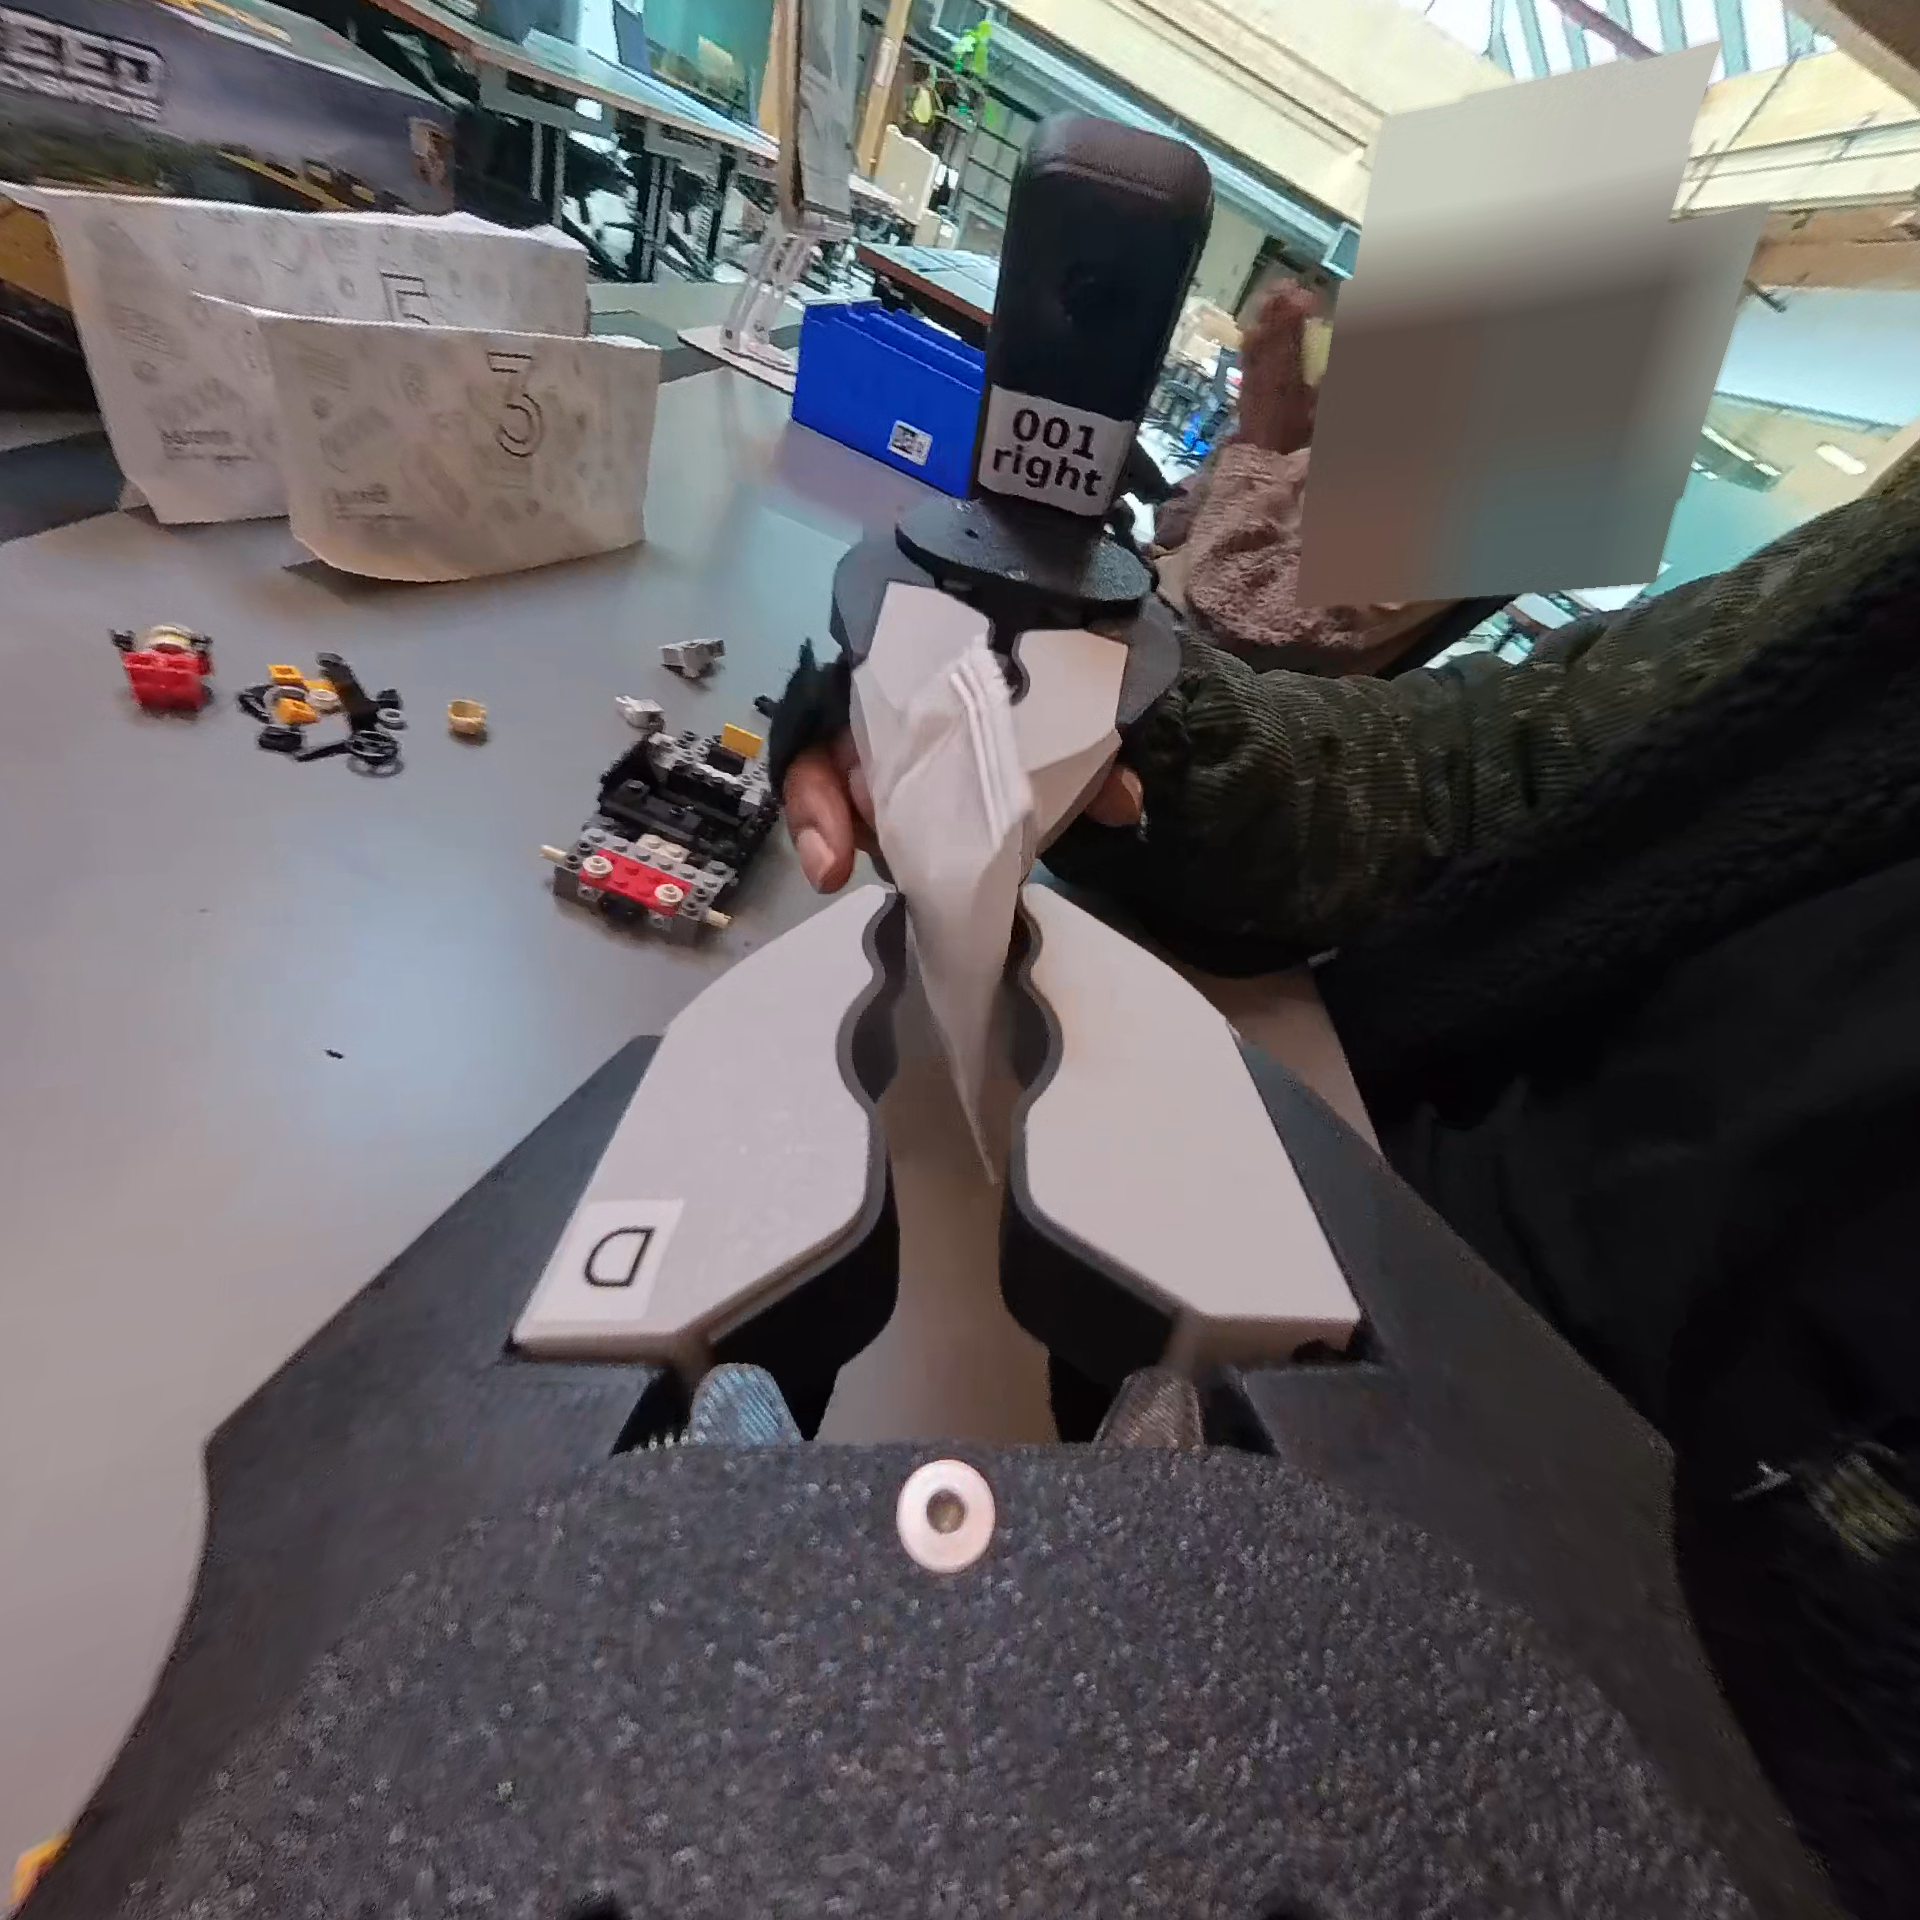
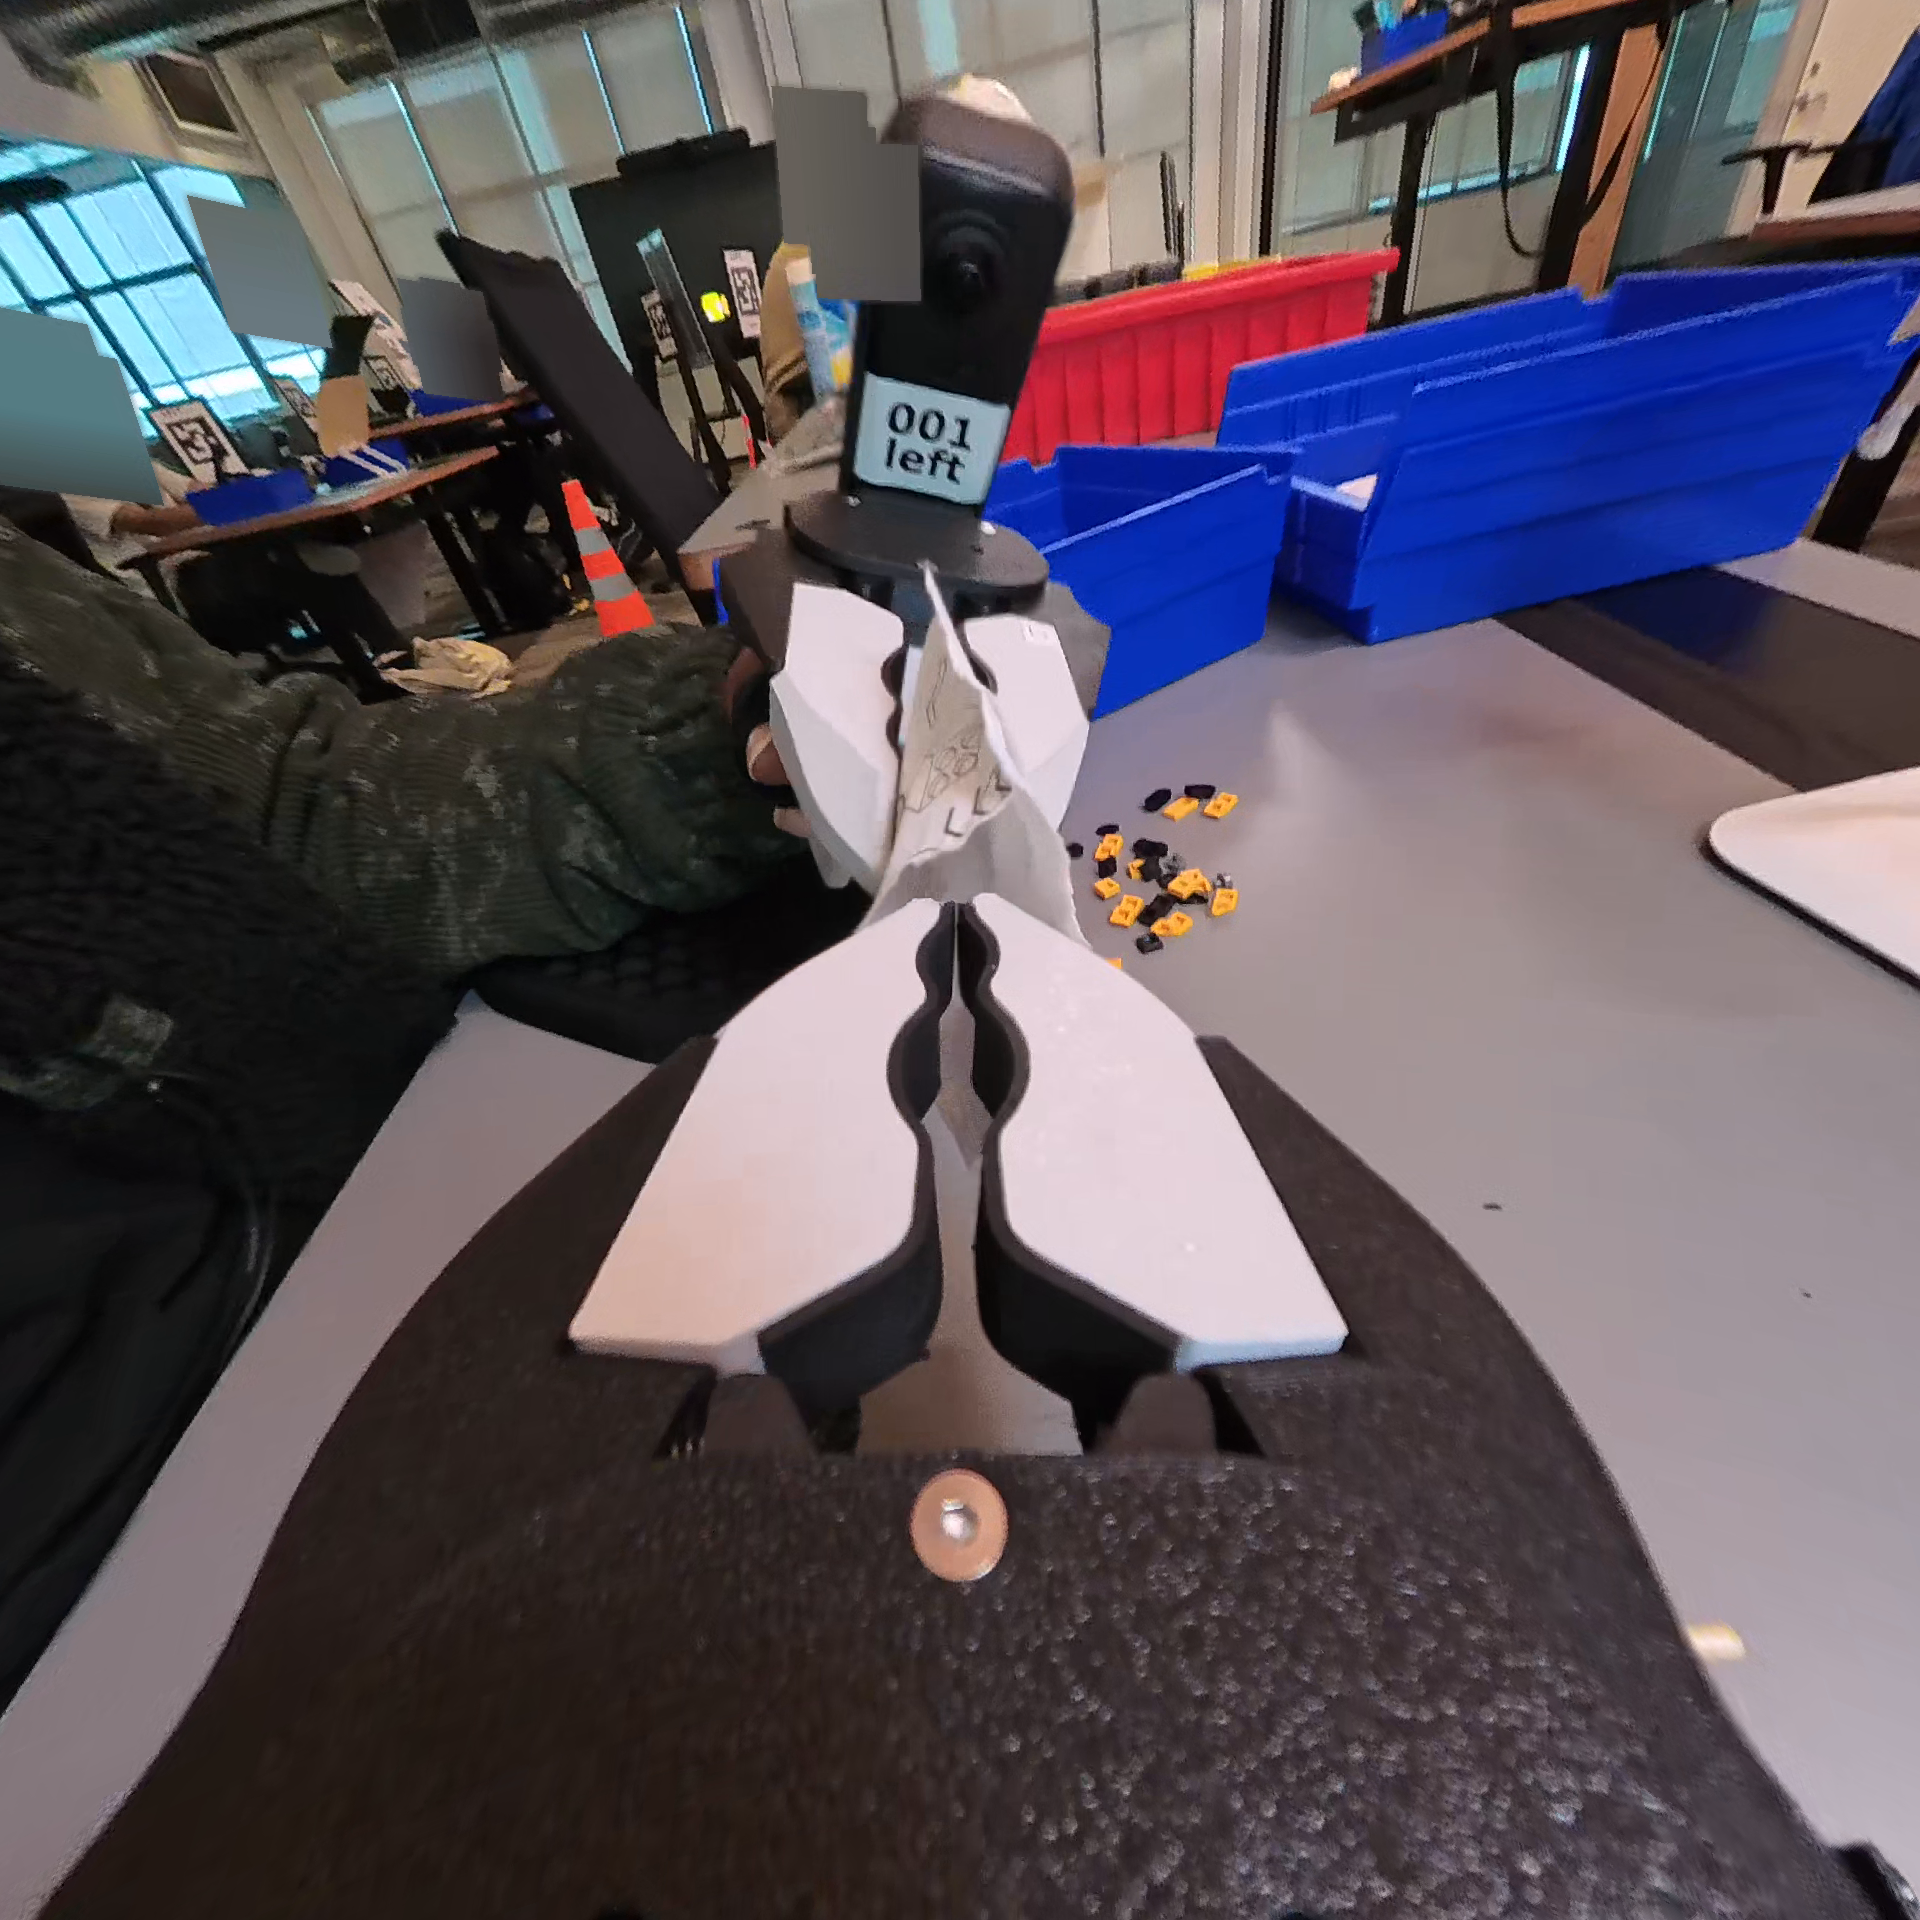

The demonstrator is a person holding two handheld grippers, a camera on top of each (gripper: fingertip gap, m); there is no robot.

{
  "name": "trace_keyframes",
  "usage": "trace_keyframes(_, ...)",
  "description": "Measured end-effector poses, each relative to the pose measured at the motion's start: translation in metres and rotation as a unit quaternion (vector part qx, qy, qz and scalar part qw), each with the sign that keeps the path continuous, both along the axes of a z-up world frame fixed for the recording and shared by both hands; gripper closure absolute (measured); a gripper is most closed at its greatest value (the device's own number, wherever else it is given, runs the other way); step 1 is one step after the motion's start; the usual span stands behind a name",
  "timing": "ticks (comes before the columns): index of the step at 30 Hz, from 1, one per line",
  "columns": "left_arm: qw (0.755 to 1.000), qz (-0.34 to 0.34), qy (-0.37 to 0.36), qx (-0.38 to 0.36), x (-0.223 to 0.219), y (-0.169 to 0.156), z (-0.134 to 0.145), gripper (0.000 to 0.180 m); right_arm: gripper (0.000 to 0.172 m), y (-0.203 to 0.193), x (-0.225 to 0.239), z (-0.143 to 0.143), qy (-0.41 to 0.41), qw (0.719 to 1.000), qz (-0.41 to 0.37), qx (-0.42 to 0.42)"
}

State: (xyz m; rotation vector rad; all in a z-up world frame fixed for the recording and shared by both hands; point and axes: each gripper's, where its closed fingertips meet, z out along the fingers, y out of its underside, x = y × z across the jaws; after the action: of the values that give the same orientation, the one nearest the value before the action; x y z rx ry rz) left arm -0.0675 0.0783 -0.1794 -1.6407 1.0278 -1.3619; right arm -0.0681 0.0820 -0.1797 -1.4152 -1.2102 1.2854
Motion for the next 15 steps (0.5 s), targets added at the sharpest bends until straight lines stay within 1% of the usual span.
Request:
trace_keyframes(2,1.0,-0.014,0.002,-0.006,0.002,-0.004,-0.002,0.16,0.168,-0.003,0.0,0.003,0.007,1.0,0.008,0.003)
trace_keyframes(4,1.0,-0.022,0.009,-0.007,0.005,-0.007,-0.006,0.156,0.166,-0.006,-0.003,0.0,-0.004,1.0,0.012,0.011)
trace_keyframes(6,0.999,-0.03,0.013,-0.011,0.008,-0.009,-0.009,0.154,0.169,-0.009,-0.008,-0.008,-0.025,0.999,0.009,0.028)
trace_keyframes(8,0.999,-0.037,0.008,-0.016,0.009,-0.011,-0.008,0.153,0.171,-0.012,-0.01,-0.008,-0.024,0.999,0.011,0.034)
trace_keyframes(11,0.999,-0.037,0.006,-0.016,0.009,-0.012,-0.006,0.151,0.169,-0.013,-0.011,-0.007,-0.024,0.999,0.011,0.035)
trace_keyframes(15,0.998,-0.055,0.0,-0.019,0.01,-0.018,-0.005,0.146,0.168,-0.019,-0.013,-0.005,-0.018,0.999,0.023,0.042)
